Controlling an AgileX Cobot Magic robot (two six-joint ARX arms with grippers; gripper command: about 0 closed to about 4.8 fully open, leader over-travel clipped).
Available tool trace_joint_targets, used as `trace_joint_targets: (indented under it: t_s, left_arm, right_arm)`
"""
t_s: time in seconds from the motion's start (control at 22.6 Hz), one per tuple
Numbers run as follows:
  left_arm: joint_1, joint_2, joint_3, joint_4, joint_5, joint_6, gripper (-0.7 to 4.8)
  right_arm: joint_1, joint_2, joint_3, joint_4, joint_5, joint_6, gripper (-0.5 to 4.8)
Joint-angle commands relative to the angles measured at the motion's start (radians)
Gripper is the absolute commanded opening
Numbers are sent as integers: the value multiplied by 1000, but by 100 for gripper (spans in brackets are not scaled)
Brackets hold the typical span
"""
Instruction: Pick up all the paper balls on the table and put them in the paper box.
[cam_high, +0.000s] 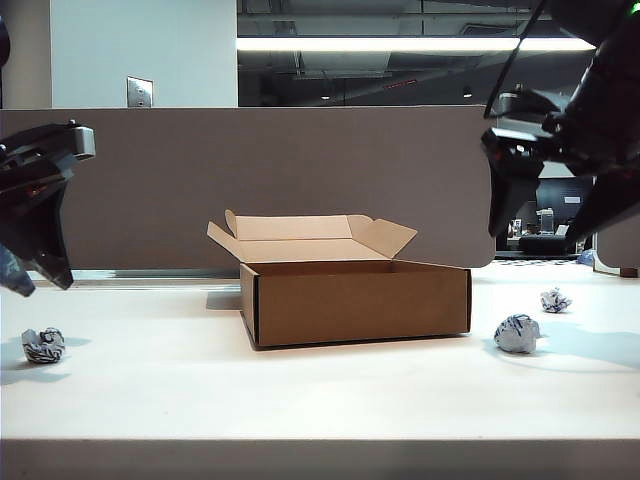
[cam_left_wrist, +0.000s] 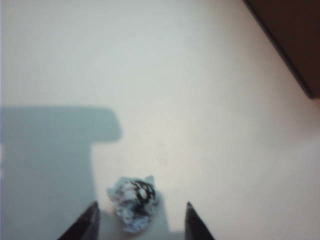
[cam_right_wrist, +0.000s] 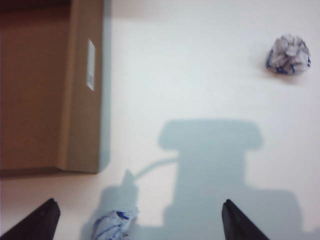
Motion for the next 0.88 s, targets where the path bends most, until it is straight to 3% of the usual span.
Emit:
trace_joint_targets:
  t_s: [0.04,0.22,0.88]
  left_arm:
    - [-1,11,6,-19,5,-2,217]
    - [-1,50,7,-19,-43,-2,275]
    - [-2,111,10,40,-55,-2,274]
  right_arm:
    - [1,19,7,-2,18,5,443]
    - [1,38,7,3,18,5,443]
    - [2,115,7,27,22,4,441]
